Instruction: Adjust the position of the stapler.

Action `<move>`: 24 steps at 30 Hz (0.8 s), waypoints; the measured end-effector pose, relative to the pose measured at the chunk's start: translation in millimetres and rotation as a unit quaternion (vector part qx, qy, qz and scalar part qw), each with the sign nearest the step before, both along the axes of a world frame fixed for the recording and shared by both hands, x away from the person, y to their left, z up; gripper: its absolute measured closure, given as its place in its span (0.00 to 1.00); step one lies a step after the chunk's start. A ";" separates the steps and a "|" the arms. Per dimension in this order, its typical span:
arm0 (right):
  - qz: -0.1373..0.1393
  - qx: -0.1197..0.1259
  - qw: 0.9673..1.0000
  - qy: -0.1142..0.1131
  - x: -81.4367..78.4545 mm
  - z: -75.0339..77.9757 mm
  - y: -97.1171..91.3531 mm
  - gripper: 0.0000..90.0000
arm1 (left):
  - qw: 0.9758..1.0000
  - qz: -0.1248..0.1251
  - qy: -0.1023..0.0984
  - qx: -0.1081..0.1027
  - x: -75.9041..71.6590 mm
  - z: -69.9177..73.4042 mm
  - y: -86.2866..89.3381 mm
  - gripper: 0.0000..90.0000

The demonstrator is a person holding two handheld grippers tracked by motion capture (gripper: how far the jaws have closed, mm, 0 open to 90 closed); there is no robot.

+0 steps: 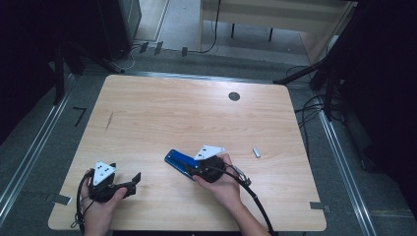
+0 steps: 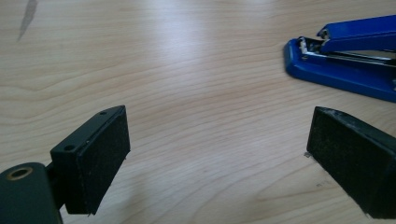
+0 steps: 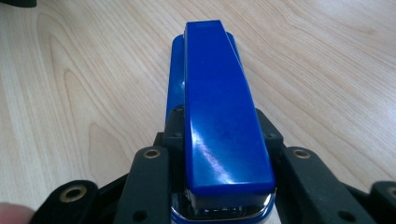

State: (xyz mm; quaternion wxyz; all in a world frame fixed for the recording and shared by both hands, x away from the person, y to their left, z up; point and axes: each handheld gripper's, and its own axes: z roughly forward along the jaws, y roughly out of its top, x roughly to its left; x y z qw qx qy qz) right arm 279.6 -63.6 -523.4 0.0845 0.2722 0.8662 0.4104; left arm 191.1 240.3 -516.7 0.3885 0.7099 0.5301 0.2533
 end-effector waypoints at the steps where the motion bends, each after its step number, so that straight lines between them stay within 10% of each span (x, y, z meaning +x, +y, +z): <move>1: 0.000 -0.001 1.000 -0.002 -2.3 0.0 -1.0 0.74 | 1.000 -0.010 -0.002 0.003 -1.3 0.8 -7.6 0.07; 24: 0.027 -0.009 1.000 -0.010 -25.8 0.0 -19.3 0.74 | 0.998 -0.059 -0.004 0.004 -0.8 0.2 -48.5 0.13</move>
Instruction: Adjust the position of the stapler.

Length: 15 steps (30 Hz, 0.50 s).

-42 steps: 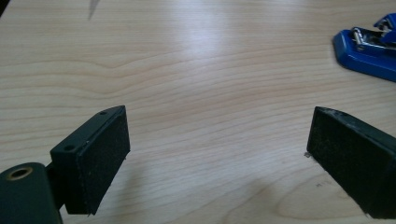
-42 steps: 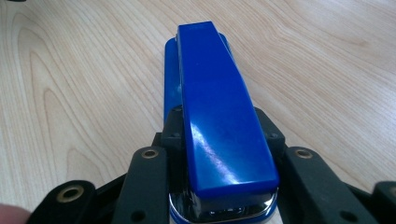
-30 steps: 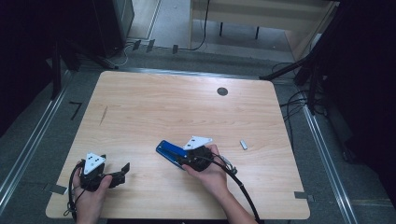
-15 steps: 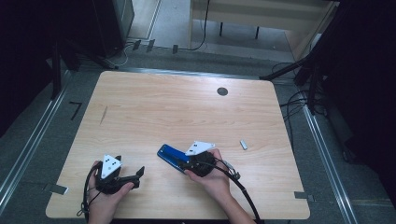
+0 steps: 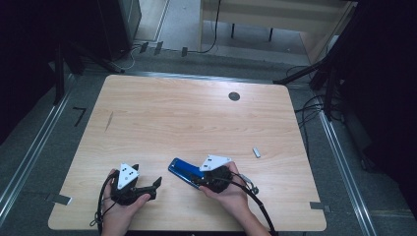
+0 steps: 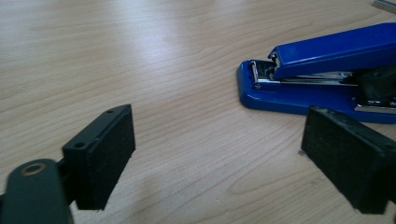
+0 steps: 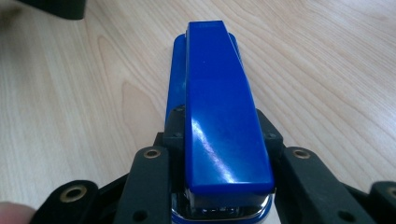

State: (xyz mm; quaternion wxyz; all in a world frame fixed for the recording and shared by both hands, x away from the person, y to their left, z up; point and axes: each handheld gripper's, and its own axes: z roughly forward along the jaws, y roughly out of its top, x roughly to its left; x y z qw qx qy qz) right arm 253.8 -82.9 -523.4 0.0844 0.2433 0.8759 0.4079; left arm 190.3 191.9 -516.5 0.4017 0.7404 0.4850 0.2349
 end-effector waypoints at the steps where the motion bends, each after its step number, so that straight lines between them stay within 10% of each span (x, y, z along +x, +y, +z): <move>1: 0.000 0.000 1.000 0.000 0.0 0.0 0.0 0.74 | 1.000 0.000 0.000 0.000 0.0 0.0 0.0 0.13; 15: 0.001 0.008 1.000 -0.018 -7.1 -2.2 -11.3 0.64 | 1.000 -0.014 0.001 0.003 -0.2 -2.0 -12.8 0.18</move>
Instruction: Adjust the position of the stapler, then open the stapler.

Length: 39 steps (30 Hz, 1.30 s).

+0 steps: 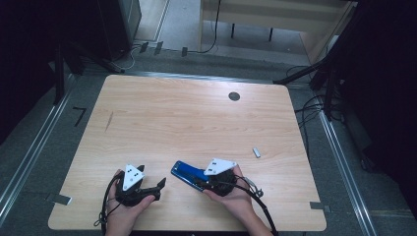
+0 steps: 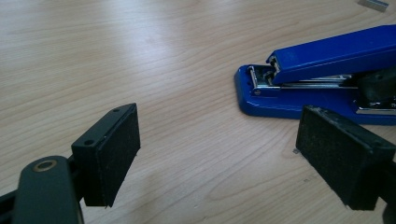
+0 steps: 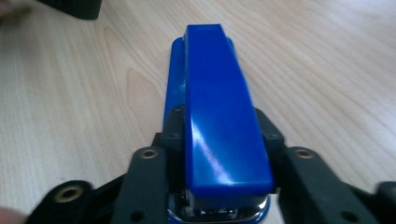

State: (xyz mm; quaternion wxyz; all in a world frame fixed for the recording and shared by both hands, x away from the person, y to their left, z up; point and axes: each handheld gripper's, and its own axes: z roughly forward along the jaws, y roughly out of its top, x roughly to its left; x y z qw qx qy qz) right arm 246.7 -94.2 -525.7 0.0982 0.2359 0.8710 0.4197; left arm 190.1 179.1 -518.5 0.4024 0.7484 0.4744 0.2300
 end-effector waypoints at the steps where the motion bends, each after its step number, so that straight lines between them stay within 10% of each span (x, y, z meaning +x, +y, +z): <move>1: -0.010 0.010 1.000 -0.001 0.5 2.7 -3.0 0.59 | 1.000 -0.003 0.000 0.001 0.3 -0.7 -3.5 0.21; 23: -0.032 0.089 0.996 -0.009 -23.4 7.2 -51.1 0.63 | 0.996 -0.090 0.025 -0.005 17.3 -9.9 -56.0 0.95; 29: -0.039 0.099 0.994 -0.010 -26.1 9.4 -55.1 0.68 | 0.993 -0.103 0.052 -0.006 21.3 -11.4 -68.6 1.00; 39: -0.060 0.092 0.994 0.005 -26.1 5.6 -61.6 0.93 | 0.991 -0.126 0.033 -0.002 19.2 -14.3 -73.9 1.00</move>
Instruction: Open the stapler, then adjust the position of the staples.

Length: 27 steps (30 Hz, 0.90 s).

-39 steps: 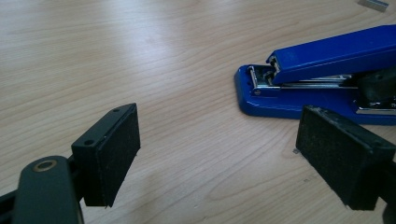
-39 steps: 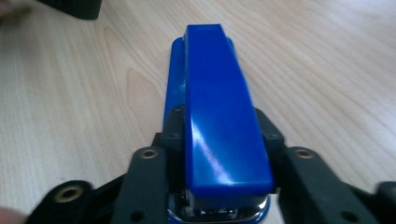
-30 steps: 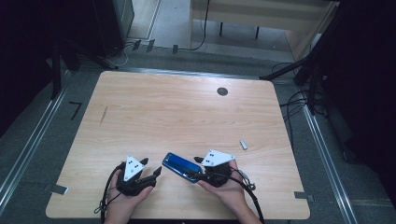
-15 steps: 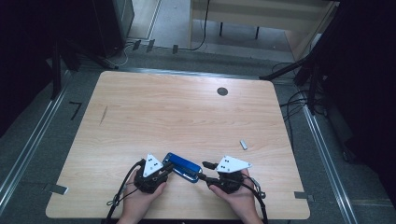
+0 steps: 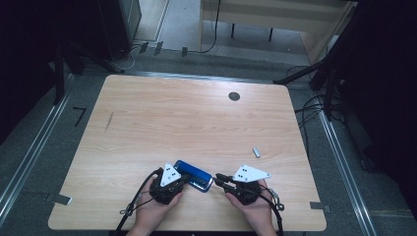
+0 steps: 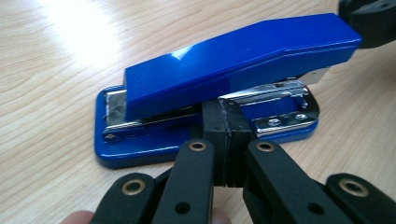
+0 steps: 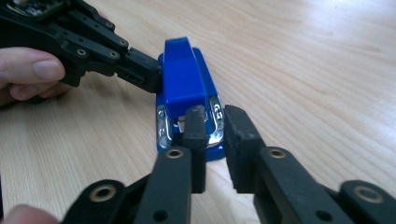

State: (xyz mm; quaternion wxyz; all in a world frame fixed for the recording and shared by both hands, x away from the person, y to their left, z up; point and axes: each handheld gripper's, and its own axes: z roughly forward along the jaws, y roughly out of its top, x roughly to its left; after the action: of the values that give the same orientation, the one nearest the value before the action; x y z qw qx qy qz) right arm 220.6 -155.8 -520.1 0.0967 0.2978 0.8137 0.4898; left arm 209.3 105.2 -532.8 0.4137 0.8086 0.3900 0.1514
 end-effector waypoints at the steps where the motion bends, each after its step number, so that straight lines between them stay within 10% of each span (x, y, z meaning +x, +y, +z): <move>1: 0.000 0.000 1.000 0.000 0.0 0.0 0.0 0.93 | 1.000 0.000 0.000 0.000 0.0 0.0 0.0 1.00; 8: 0.012 -0.033 0.999 0.014 0.0 -5.9 10.1 1.00 | 1.000 -0.008 0.020 -0.017 -0.1 -0.8 -3.4 1.00; 27: 0.017 -0.029 0.999 0.028 2.6 -4.4 14.8 1.00 | 1.000 -0.007 0.014 -0.008 -3.0 -0.8 -6.4 1.00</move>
State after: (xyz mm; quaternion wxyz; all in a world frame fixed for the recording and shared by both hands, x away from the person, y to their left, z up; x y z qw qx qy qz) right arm 223.2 -141.0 -524.5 0.0744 0.2949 0.8349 0.4587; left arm 206.3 98.8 -533.6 0.4160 0.8099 0.3911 0.1344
